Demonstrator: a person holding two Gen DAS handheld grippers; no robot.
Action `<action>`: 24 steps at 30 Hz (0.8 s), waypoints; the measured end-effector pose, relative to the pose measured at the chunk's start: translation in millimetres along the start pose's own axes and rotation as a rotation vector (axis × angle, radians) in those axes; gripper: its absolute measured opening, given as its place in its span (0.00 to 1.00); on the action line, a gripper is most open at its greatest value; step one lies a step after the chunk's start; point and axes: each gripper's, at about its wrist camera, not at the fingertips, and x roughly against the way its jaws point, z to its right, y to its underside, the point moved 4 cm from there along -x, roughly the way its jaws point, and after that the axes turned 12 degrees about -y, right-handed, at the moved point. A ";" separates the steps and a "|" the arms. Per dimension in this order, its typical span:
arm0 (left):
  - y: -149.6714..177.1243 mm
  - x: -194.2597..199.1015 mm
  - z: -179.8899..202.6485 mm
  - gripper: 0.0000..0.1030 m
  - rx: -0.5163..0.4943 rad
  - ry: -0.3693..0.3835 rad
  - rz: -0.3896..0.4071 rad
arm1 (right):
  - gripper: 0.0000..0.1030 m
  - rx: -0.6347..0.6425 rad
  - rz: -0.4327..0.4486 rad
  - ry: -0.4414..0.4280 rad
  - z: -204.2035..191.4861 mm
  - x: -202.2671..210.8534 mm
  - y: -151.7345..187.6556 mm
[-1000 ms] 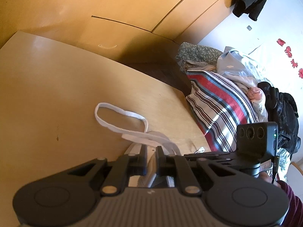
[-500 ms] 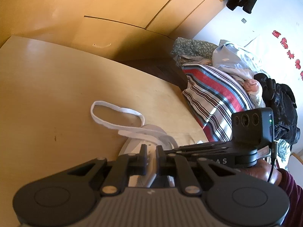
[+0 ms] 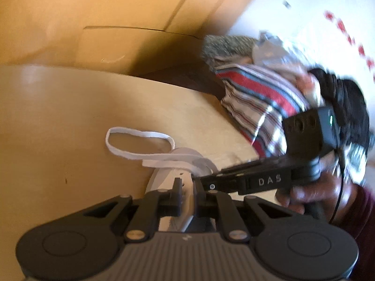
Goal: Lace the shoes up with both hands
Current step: 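Hold the tongue with the left tool while the right tool grips the lace beside it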
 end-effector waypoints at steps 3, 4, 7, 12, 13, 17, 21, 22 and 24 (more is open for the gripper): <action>0.7 0.9 12.0 0.10 -0.108 -0.038 0.009 | 0.00 0.041 -0.029 0.030 -4.7 -0.4 -1.0; 0.6 1.1 13.1 0.10 -0.121 -0.044 0.011 | 0.00 0.046 -0.031 0.033 -5.1 0.1 -0.5; 0.6 1.7 16.9 0.10 -0.171 -0.065 0.016 | 0.00 0.057 -0.036 0.040 -7.0 2.2 0.9; 0.0 1.4 17.1 0.10 -0.182 -0.071 0.015 | 0.00 0.066 -0.023 0.049 -8.7 8.3 2.7; -0.4 1.3 17.0 0.10 -0.182 -0.071 0.014 | 0.00 0.072 -0.024 0.055 -9.5 8.6 3.0; -1.0 2.2 17.0 0.10 -0.188 -0.075 0.014 | 0.00 0.117 -0.030 0.092 -17.3 9.2 5.9; -0.6 1.6 18.6 0.10 -0.195 -0.079 0.012 | 0.01 0.159 -0.062 0.131 -21.3 2.8 8.9; -0.4 1.4 19.1 0.10 -0.198 -0.081 0.011 | 0.00 0.168 -0.070 0.139 -22.0 2.0 9.1; -0.7 1.9 17.8 0.10 -0.193 -0.079 0.011 | 0.01 0.181 -0.084 0.151 -22.9 0.4 9.3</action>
